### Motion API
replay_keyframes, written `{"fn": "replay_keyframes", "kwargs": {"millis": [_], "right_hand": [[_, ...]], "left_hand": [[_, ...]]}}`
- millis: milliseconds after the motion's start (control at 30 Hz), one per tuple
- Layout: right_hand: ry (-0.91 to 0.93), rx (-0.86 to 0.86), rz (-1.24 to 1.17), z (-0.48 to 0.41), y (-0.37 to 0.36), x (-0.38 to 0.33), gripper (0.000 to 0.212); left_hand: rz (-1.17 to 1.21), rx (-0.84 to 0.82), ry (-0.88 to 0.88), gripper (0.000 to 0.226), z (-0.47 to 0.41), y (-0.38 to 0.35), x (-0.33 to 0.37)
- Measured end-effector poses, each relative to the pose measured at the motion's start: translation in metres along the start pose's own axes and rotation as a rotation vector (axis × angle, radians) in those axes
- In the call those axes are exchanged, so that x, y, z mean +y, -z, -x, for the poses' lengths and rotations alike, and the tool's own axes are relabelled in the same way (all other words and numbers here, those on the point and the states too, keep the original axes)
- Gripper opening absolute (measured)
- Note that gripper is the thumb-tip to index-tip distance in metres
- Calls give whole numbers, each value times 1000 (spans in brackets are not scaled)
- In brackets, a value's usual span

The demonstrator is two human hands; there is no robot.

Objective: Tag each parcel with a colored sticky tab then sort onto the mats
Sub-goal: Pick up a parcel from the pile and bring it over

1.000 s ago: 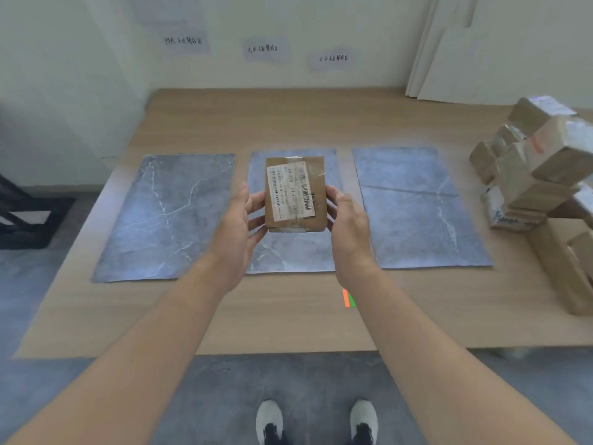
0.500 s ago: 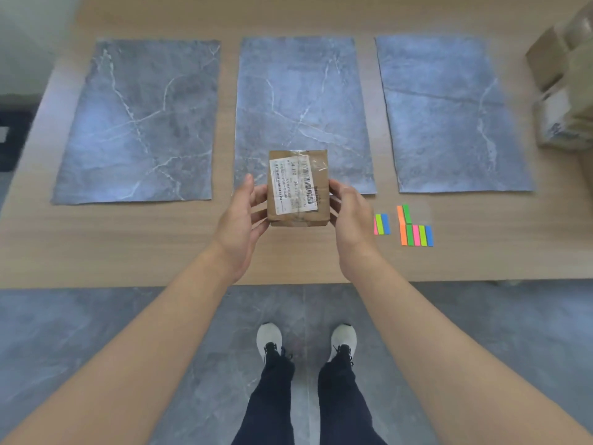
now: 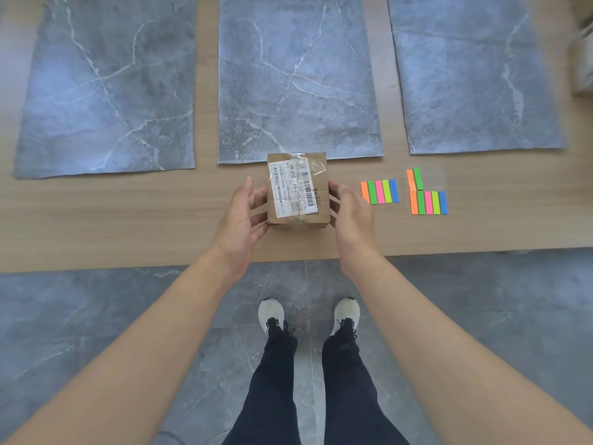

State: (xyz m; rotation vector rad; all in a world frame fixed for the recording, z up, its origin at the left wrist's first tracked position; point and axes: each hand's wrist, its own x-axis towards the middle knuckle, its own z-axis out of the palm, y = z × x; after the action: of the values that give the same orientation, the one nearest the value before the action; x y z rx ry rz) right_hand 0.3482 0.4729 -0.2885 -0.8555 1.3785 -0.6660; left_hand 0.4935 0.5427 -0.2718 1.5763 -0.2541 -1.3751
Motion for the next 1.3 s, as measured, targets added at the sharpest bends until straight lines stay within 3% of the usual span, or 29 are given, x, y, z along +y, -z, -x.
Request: {"fn": "replay_keyframes", "kwargs": {"millis": [167, 333, 433, 533, 667, 833, 900, 967, 1033, 1133, 1300], "right_hand": [[28, -22, 5, -2, 2, 6, 35], [41, -39, 31, -10, 5, 14, 29], [56, -52, 45, -11, 13, 11, 26], [113, 4, 137, -22, 34, 6, 27], [220, 92, 291, -47, 76, -5, 27], [418, 42, 694, -89, 129, -15, 34], [474, -62, 853, -106, 142, -16, 32], [522, -178, 955, -120, 147, -18, 33], [566, -279, 992, -134, 148, -18, 36], [575, -371, 1065, -148, 145, -19, 36], [552, -429, 1137, -162, 142, -29, 28]], "left_hand": [[-27, 2, 28, 72, -6, 1, -10], [-68, 0, 11, 57, -10, 1, -8], [-122, 109, 7, 56, -9, -7, -2], [-242, 210, -151, 55, -7, -25, 15], [-254, 133, -377, 45, -5, -68, 46], [-274, -32, -366, 36, -11, -127, 44], [-381, -78, -341, 32, -15, -144, 29], [-648, -47, -385, 30, -19, -156, 11], [-930, -27, -471, 36, -28, -163, -12], [-1226, -68, -455, 47, -42, -169, -41], [-1331, -15, -522, 53, -55, -175, -60]]}}
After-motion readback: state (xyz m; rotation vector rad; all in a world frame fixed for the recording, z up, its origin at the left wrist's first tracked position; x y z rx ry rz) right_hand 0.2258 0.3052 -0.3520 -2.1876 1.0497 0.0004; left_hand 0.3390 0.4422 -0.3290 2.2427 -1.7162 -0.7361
